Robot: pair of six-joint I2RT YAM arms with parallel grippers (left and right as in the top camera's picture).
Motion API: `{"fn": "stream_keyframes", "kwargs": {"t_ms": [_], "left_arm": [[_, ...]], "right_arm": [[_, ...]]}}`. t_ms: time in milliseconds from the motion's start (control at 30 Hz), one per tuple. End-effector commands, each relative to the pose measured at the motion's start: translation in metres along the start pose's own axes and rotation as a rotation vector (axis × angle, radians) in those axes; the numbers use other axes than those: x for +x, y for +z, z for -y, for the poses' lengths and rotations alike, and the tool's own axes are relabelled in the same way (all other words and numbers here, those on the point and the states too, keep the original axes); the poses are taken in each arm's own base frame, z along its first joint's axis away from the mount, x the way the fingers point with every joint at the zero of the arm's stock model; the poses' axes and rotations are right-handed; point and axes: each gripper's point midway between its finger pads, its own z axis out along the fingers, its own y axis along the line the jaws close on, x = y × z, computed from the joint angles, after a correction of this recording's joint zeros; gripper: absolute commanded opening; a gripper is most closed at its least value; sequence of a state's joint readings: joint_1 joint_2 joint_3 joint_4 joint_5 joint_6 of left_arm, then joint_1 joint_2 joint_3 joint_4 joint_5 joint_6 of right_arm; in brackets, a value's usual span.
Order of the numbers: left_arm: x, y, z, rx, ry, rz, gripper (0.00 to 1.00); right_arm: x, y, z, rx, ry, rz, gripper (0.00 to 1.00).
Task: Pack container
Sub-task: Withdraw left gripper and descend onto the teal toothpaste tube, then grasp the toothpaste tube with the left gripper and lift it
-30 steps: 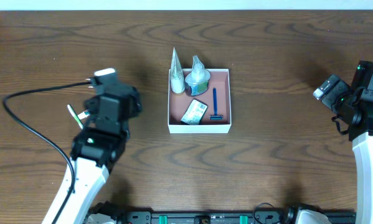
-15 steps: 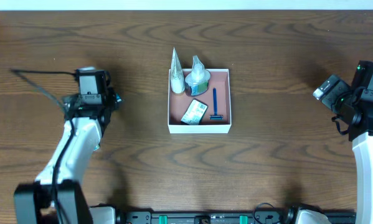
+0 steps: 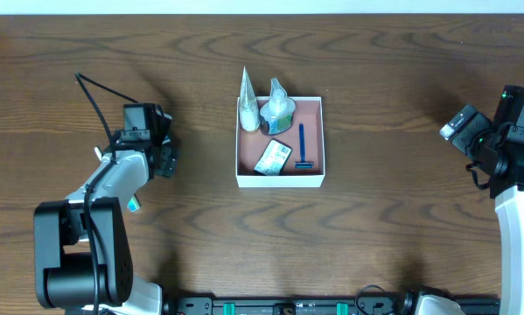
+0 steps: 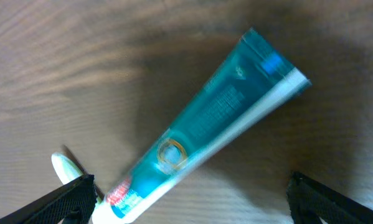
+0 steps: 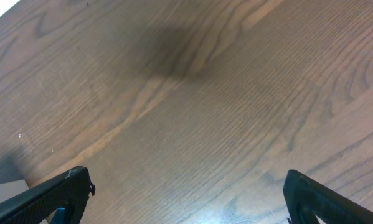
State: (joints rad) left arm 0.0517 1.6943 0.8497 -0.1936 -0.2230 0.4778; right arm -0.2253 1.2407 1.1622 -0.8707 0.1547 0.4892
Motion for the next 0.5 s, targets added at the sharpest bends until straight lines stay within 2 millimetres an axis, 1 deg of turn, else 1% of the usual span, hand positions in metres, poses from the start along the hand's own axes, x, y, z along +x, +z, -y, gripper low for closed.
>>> {"fn": "stream_keyframes", "kwargs": {"t_ms": [0,100,200,267,333,367,467], "left_arm": [[0.012,0.011,0.005,0.023,0.056,-0.044,0.98],[0.012,0.011,0.007,0.028,0.017,-0.044,0.98],[0.009,0.011,0.019,0.097,0.015,-0.020,0.77],[0.005,0.010,0.027,0.145,0.013,0.002,0.60],[0.003,0.009,0.033,0.176,0.012,0.018,0.35],[0.001,0.009,0.035,0.193,0.011,0.027,0.27],[-0.001,0.008,0.039,0.212,0.010,0.038,0.26]], "right_arm": [[-0.005,-0.003,0.003,0.010,0.012,0.019,0.99],[-0.005,-0.003,0.003,0.010,0.011,0.019,0.99],[-0.005,-0.003,0.003,0.010,0.012,0.019,0.99],[-0.005,-0.003,0.003,0.010,0.011,0.019,0.99],[-0.005,-0.003,0.003,0.010,0.011,0.019,0.99],[-0.005,-0.003,0.003,0.010,0.012,0.019,0.99],[-0.005,-0.003,0.003,0.010,0.012,0.019,0.99]]}}
